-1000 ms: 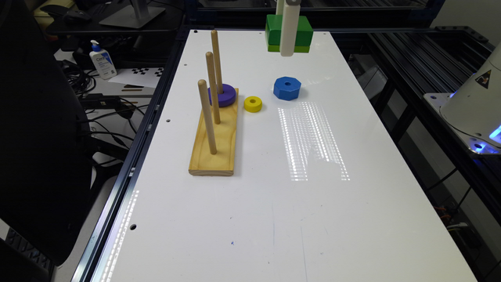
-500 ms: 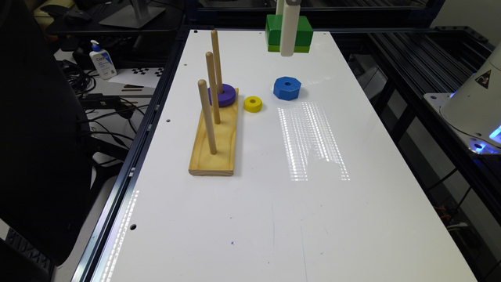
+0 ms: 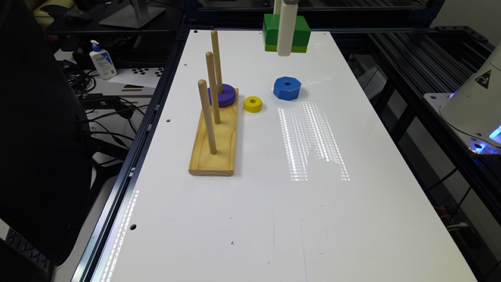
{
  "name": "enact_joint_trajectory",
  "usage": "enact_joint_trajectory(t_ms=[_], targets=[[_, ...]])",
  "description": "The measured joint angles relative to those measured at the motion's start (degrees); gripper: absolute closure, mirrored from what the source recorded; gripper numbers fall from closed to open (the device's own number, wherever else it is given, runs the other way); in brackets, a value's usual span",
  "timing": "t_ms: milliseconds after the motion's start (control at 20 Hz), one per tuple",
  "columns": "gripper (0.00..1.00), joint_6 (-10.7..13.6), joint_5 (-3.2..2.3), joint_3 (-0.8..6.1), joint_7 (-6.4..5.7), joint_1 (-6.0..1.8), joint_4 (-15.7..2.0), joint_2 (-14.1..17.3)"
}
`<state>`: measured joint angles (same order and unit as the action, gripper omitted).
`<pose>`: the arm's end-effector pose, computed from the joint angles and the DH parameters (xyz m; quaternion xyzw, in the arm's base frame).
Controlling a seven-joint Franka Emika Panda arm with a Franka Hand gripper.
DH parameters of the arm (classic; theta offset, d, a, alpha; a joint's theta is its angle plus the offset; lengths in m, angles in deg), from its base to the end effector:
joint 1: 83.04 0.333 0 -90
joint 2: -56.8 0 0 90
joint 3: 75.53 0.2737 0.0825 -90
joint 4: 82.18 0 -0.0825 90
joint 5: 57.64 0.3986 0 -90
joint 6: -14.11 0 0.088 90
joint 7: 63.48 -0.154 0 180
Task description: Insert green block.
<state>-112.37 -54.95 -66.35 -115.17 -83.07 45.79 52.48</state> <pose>0.5274 0.0878 0.3100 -0.9265 0.3752 -0.0143 0.0237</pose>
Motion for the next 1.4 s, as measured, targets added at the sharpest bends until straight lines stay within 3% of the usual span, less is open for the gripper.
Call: enact_joint_trajectory(t_ms=[150,450,650,1200,1400], targets=[[1.0,-0.6,-0.06,-0.02,0.0,-0.09,-1.44,1.4],[1.0,-0.5,-0.66,-0.02,0.01,-0.53,-7.41,7.1],[1.0,-0.4,-0.68,0.07,0.01,-0.48,-9.26,8.6],[1.0,-0.4,-0.68,0.5,0.0,-0.46,-11.76,10.5],[1.0,-0.4,-0.8,0.96,-0.32,-0.34,-15.36,13.5]])
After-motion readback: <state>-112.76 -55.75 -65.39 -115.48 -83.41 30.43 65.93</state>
